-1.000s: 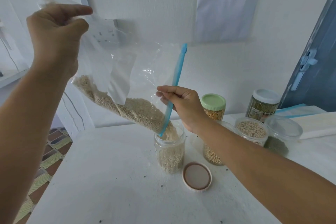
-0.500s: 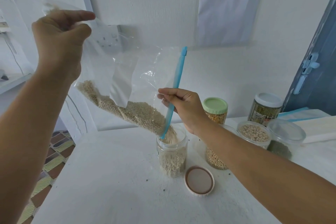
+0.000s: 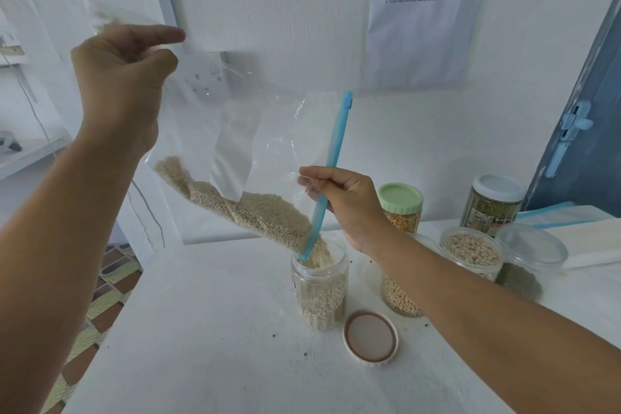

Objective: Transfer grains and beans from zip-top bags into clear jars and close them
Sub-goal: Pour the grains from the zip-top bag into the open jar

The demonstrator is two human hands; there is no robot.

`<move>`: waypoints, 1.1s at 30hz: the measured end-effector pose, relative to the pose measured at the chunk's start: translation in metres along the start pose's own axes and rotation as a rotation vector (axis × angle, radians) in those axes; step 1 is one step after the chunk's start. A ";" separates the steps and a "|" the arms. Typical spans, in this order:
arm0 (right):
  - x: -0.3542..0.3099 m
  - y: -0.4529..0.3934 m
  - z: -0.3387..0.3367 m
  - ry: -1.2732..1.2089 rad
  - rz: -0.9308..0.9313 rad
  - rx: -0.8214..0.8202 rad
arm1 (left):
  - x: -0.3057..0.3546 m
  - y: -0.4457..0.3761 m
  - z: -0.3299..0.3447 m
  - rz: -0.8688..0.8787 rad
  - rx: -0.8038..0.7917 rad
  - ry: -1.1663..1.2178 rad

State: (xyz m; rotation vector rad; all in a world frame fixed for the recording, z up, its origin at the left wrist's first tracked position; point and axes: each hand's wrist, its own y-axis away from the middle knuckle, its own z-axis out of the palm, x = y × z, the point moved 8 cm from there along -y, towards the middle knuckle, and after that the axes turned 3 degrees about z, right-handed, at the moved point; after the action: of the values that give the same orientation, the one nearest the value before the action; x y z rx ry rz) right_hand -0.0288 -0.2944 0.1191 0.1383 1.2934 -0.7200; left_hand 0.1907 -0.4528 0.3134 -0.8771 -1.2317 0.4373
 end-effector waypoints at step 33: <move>0.000 0.000 0.001 0.038 0.003 -0.002 | 0.002 0.000 -0.001 -0.011 0.003 -0.009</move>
State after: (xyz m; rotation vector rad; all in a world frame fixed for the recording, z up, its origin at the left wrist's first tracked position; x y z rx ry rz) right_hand -0.0277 -0.2954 0.1193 0.1532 1.3295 -0.7167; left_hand 0.1919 -0.4517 0.3144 -0.8660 -1.2430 0.4348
